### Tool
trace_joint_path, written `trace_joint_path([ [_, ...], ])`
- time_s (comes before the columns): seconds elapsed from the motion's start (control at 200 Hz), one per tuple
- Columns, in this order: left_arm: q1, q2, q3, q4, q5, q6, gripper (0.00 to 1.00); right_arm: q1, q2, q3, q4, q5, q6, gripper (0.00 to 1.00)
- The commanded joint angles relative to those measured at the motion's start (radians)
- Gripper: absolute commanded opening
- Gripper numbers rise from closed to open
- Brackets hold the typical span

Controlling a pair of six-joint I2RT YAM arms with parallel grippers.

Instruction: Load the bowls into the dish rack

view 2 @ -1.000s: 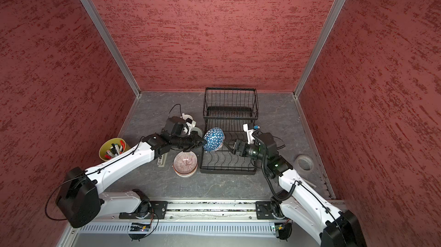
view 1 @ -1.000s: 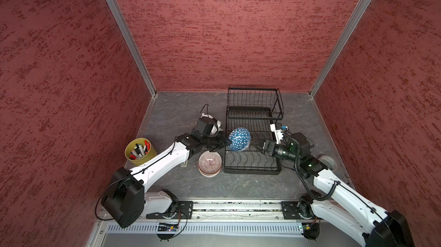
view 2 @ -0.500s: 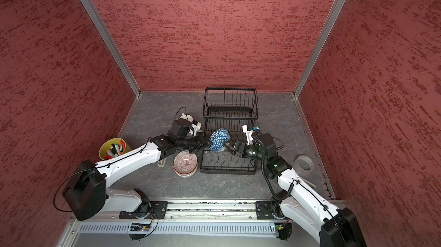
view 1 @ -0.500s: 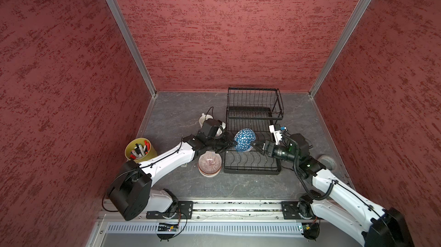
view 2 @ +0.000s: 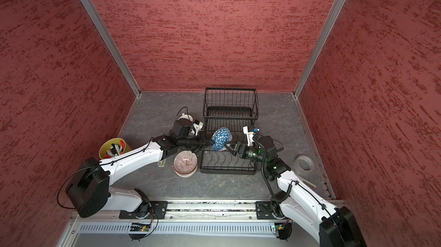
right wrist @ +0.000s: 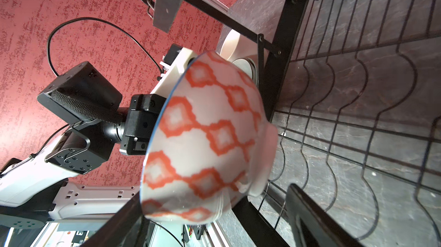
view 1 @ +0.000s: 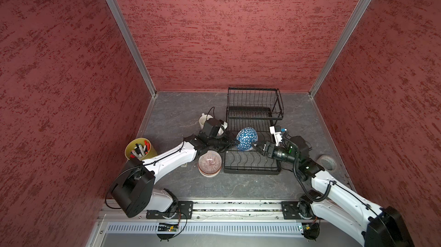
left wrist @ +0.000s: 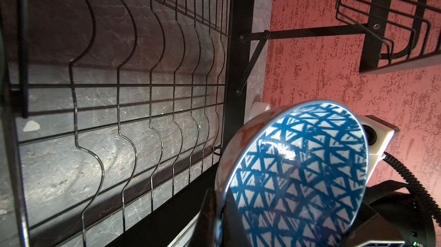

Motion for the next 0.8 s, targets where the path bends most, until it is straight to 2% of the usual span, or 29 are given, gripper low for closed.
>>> trace_joint_path([
  [0.0, -0.008, 0.000, 0.005, 0.082, 0.039, -0.006, 0.00, -0.005, 0.013, -0.013, 0.073, 0.025, 0.034, 0.86],
  [0.516, -0.014, 0.026, 0.002, 0.101, 0.034, -0.013, 0.00, -0.005, 0.042, -0.008, 0.141, -0.001, 0.053, 0.79],
  [0.792, -0.015, 0.045, -0.001, 0.107, 0.027, -0.009, 0.00, -0.005, 0.042, -0.008, 0.135, -0.008, 0.048, 0.71],
])
